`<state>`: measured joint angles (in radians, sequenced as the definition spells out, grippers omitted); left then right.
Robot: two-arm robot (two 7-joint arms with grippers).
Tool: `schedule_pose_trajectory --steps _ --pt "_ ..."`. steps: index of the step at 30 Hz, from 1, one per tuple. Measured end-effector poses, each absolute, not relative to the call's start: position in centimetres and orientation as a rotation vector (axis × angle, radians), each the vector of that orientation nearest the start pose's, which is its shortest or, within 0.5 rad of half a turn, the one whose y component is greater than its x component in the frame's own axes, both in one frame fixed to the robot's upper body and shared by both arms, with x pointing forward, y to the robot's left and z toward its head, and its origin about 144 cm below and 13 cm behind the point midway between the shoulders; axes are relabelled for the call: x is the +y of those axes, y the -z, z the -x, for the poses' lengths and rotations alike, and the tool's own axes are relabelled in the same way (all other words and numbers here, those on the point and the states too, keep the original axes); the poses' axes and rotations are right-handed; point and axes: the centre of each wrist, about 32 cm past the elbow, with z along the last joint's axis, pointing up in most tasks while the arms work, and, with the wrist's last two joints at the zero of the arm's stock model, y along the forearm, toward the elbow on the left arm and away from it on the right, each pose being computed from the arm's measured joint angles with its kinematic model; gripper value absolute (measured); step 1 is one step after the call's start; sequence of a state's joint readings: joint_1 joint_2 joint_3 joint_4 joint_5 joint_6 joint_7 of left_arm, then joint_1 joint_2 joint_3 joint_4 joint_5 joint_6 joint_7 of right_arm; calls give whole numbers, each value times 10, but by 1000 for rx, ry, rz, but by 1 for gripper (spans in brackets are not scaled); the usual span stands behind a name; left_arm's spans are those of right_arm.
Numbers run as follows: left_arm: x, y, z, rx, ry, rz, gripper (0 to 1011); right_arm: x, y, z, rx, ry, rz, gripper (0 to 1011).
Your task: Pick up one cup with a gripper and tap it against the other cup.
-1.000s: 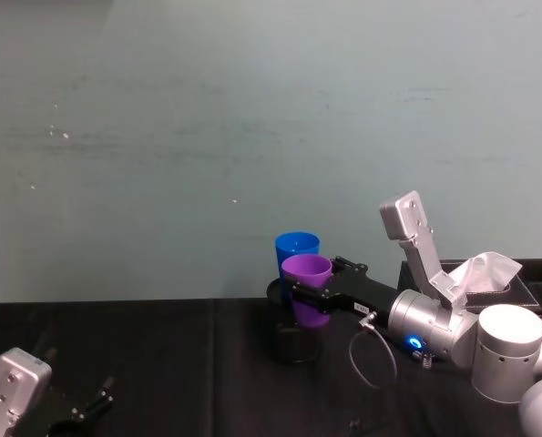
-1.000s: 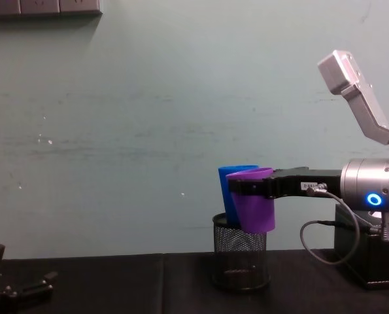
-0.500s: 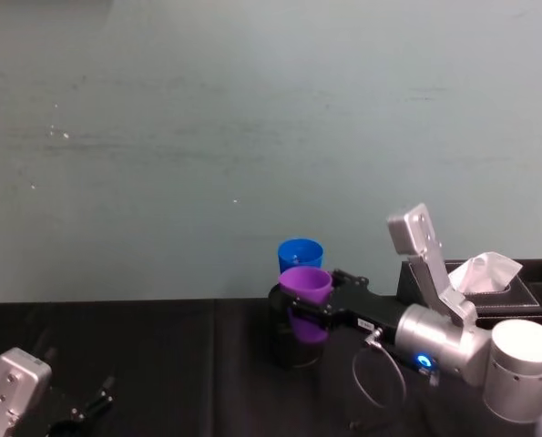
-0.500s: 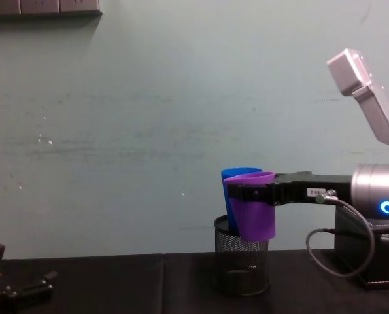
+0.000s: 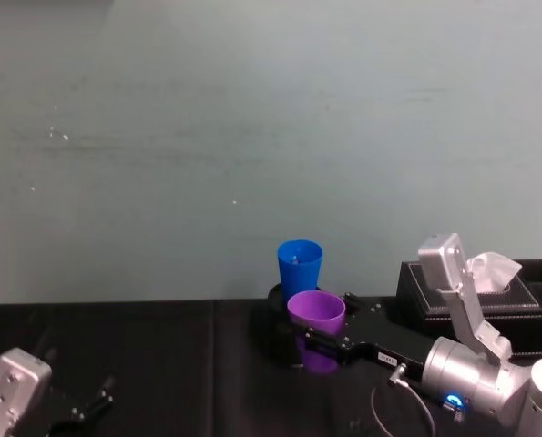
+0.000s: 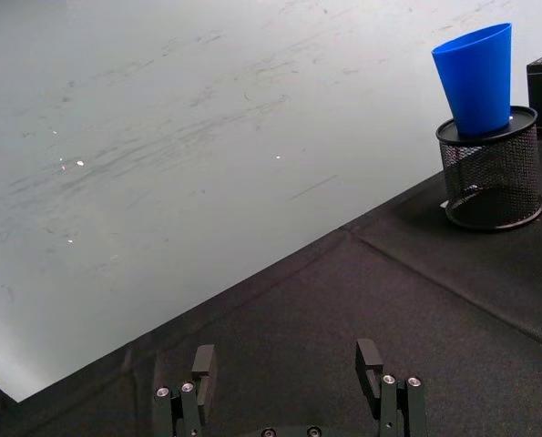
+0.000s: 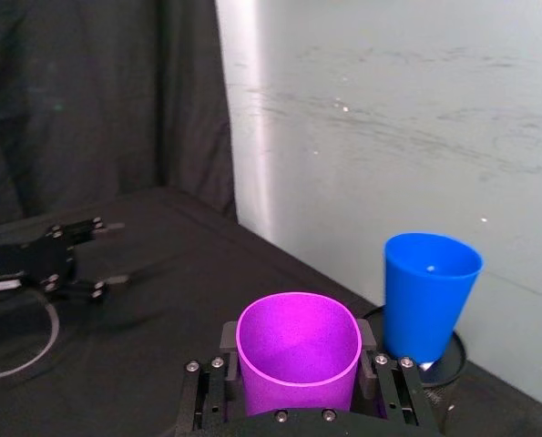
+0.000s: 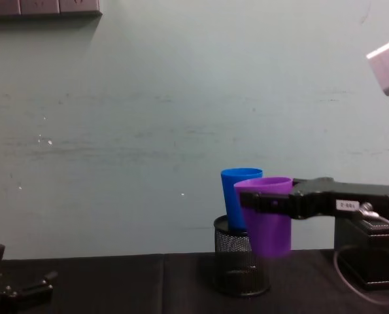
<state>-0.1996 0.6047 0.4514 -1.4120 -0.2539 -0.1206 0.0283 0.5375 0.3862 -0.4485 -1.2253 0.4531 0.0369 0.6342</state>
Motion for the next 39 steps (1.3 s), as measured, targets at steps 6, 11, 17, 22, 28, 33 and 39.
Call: schedule_pose_trajectory --steps 6,11,17,22,28,33,39 --pt "310 -1140 -489 -285 -1248 -304 1000 -263 -1205 -569 -63 662 68 729" --pt "310 -1140 -489 -285 -1248 -304 1000 -270 -1186 -551 -82 646 55 729" --pt "310 -1140 -489 -285 -1248 -304 1000 -278 -1167 -534 -74 650 53 729" --pt "310 -1140 -489 -285 -1248 -304 1000 -280 -1154 -526 -76 649 52 729" --pt "310 -1140 -489 -285 -1248 -304 1000 -280 -1141 -526 -76 642 53 729" --pt "310 -1140 -489 -285 -1248 -304 1000 -279 -1129 -528 -50 650 60 729" --pt "310 -1140 -489 -285 -1248 -304 1000 -276 -1122 -530 -34 659 71 729"
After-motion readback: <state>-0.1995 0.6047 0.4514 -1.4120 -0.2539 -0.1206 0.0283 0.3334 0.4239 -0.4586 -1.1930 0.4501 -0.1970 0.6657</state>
